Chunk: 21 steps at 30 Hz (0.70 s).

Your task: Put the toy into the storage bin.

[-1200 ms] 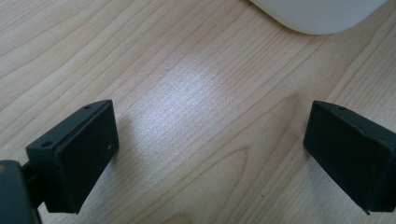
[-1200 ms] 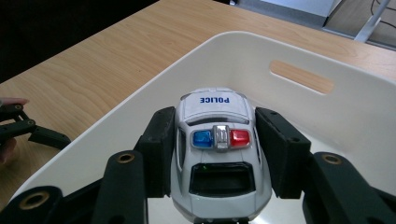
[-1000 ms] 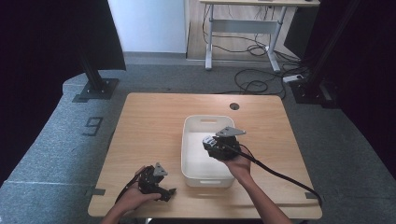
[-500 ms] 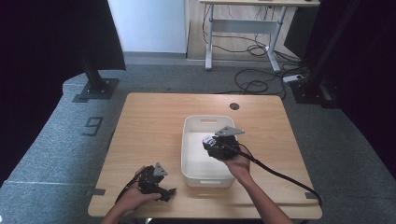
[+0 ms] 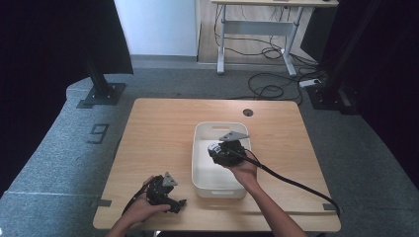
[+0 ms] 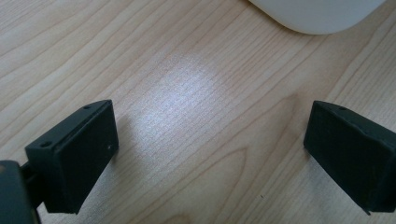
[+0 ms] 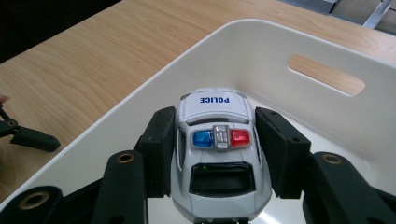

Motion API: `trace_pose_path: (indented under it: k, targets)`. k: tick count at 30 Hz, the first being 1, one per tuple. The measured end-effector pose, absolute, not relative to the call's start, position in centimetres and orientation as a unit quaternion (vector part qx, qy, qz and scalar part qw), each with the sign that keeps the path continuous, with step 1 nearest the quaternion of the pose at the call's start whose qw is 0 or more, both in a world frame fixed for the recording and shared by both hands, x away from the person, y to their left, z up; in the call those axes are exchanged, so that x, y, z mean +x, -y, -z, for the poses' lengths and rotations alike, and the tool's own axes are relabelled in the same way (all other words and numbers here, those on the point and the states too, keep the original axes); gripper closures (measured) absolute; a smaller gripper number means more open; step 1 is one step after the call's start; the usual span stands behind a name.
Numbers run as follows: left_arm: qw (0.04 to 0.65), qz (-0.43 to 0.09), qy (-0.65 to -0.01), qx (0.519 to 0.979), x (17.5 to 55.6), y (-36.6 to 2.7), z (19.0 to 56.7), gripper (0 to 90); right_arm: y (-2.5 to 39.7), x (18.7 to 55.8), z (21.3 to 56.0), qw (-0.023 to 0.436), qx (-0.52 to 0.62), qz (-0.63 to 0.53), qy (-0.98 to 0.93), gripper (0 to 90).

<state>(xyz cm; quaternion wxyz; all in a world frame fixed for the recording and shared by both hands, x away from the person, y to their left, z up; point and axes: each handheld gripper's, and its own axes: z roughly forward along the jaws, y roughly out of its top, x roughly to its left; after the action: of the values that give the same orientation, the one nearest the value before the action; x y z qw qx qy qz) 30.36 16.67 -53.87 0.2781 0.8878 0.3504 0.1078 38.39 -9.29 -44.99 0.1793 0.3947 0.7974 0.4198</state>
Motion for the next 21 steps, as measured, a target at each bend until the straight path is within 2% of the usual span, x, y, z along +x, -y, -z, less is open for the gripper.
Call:
trace_pose_path:
  k: [5, 8, 21]
  targets:
    - [0.275, -0.106, -0.351, 0.889, 30.4, -16.6, 53.8, 3.3, 8.4, 38.8, 45.0, 0.170, 0.391, -0.425, -0.798, 50.1]
    - [0.276, -0.106, -0.352, 0.888, 30.4, -16.6, 53.8, 3.3, 7.8, 38.9, 45.0, 0.188, 0.381, -0.407, -0.808, 50.1]
    - [0.276, -0.107, -0.350, 0.889, 30.4, -16.6, 53.8, 3.0, 7.2, 39.9, 45.7, 0.162, 0.401, -0.407, -0.804, 50.1]
